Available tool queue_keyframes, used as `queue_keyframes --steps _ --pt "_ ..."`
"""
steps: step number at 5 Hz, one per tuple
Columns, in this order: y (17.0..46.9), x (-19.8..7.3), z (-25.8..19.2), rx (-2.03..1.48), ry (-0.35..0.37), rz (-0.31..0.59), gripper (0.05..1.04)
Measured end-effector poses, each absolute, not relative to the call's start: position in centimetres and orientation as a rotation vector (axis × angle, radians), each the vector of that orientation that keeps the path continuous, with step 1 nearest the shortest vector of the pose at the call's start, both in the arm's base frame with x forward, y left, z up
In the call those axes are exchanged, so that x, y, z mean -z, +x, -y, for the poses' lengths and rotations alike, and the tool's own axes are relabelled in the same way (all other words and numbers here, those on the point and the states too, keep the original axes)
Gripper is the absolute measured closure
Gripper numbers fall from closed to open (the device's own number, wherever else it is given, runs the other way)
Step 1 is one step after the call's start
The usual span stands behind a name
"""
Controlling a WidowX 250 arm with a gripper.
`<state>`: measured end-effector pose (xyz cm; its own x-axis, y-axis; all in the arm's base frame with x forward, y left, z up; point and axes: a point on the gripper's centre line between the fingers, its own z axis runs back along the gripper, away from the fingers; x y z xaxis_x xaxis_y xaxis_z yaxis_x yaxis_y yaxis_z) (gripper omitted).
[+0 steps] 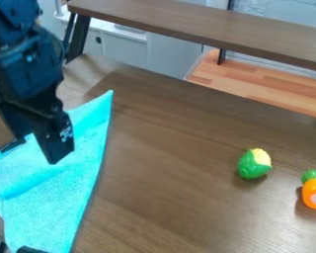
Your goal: Move cloth to the right of the table
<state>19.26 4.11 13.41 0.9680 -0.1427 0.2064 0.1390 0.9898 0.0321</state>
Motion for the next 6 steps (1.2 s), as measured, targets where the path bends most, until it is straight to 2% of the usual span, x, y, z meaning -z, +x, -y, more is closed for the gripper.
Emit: queue_keyframes --steps 1,2,3,4,5,6 --pt "22.0 -9.0 -5.8 0.208 0.038 0.218 0.086" --pt "23.8 -6.4 -7.4 0.251 0.039 0.260 0.085" --pt "24.7 -4.5 -8.9 0.283 0.001 0.291 0.085" --pt "25.1 -3.8 -10.2 0.316 -0.019 0.311 0.085" --pt "25.4 -3.6 -11.7 0.325 -0.029 0.292 0.085" --pt "25.3 -2.8 -12.8 0.347 0.013 0.270 0.085"
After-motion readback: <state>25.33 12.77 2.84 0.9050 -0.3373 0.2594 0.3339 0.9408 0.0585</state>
